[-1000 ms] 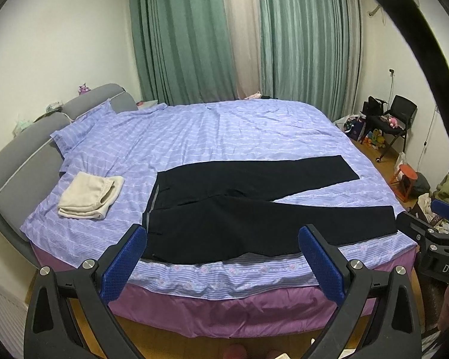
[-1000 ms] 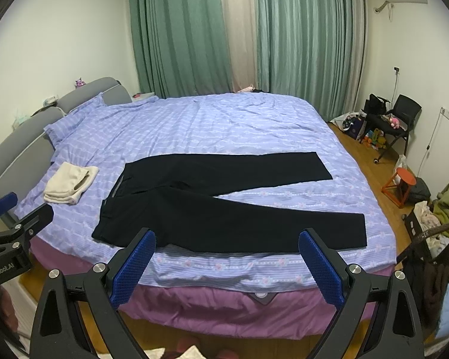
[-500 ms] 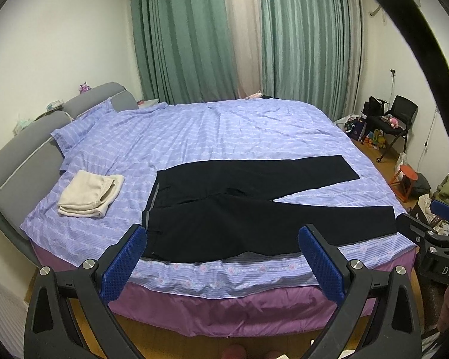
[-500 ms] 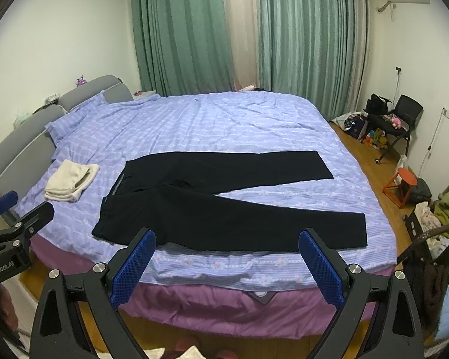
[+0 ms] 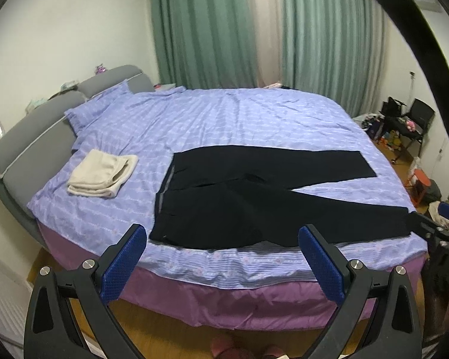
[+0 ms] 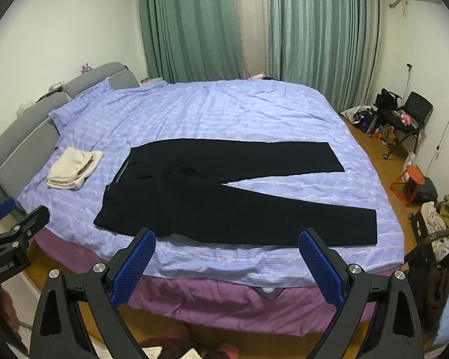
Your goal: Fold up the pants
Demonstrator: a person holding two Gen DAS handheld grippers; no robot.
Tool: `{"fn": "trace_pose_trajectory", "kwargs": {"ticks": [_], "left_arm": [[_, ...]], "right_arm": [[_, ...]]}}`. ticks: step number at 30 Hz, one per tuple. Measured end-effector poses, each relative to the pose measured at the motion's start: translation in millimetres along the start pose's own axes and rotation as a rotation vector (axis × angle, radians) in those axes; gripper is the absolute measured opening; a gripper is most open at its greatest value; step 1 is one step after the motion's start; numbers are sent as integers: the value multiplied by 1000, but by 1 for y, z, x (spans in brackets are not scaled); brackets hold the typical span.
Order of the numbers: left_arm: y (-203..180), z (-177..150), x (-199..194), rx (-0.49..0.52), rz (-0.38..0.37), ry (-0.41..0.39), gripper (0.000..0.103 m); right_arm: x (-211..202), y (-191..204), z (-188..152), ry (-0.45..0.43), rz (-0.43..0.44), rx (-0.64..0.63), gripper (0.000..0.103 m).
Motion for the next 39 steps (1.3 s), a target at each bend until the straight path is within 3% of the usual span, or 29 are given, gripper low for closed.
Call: {"fn": "trace_pose_trajectory", "kwargs": {"ticks": [8,14,19,26,29,36,39], "left_arm": [[58,0,59,-41,23,54,103],[97,-6,137,-3,-60,196,103],[115,-26,202,20,-115,301,103],[131,-69,281,-89,-121,436,102],[135,-89,313,-141,-104,480,94],[143,-115,364,-194,-88,506,89],[146,-122,383,-239,-116,536,87]], "right_arm": [[53,36,9,85,-2,42,97],[119,81,1,227,-38,136,97],[176,115,-11,270,-81,145,97],[250,144,-38,382,-23,198,96],[281,151,-54,423,0,207,89],[326,159,-76,426,42,264,83],[340,165,-80,435,65,275,79]]}}
Point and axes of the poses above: each gripper's, at about its wrist camera, not at the fingertips, and x roughly the way its jaws point, y to its left, z to its top, the point moved 3 cm from there along x, roughly the way its jaws point, and after that the axes turned 2 degrees about -y, right-handed, at the moved point
